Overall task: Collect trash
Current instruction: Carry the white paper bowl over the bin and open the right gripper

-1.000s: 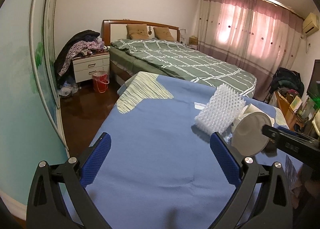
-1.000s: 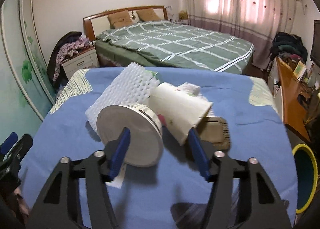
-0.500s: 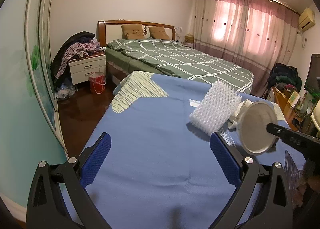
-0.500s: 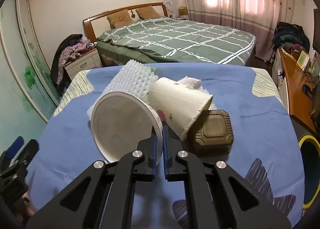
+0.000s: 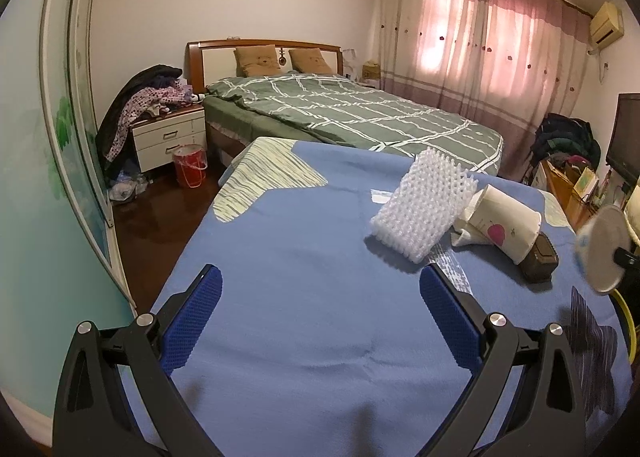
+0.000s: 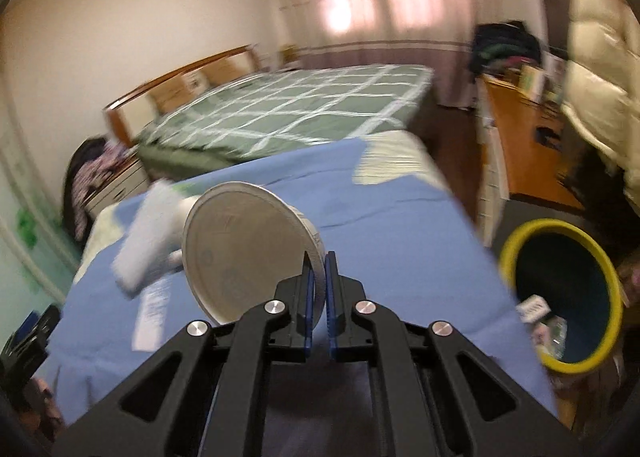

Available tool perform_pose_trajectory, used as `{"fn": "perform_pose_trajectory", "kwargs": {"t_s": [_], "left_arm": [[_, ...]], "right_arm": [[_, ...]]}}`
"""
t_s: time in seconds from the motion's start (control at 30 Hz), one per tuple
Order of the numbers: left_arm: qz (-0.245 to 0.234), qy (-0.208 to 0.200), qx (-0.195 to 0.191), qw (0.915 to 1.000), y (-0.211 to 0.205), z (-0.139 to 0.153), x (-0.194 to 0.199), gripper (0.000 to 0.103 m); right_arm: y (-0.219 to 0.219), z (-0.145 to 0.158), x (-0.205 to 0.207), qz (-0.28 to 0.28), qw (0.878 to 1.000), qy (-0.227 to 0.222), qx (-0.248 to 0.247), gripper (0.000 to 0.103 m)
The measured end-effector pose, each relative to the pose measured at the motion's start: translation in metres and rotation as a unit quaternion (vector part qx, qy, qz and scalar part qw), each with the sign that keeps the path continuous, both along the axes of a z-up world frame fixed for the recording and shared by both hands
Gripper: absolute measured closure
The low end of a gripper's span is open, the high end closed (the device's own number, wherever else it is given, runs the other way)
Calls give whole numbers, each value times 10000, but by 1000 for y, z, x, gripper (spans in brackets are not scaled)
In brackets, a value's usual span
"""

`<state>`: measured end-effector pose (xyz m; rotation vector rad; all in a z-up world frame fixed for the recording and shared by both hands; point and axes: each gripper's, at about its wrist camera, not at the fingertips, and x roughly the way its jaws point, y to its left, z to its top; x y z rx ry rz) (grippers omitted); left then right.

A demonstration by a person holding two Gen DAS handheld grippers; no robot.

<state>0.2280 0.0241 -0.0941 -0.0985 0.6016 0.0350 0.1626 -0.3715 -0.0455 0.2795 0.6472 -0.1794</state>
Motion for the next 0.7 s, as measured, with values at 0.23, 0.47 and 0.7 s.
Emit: {"fn": "perform_pose_trajectory", "kwargs": {"t_s": [0.23, 0.47, 0.7], "left_arm": [[-50, 48, 97, 9999, -5, -2, 2, 5], [-100, 54, 154, 9998, -9, -4, 3, 5], [-167, 74, 233, 9996, -14, -6, 3, 5]], "right_arm": [[-84, -15, -27, -1336, 9910, 77, 33, 98], [-141, -32, -47, -2242, 9742, 243, 109, 98], [-161, -45, -54, -2640, 9635, 342, 270, 90]]}}
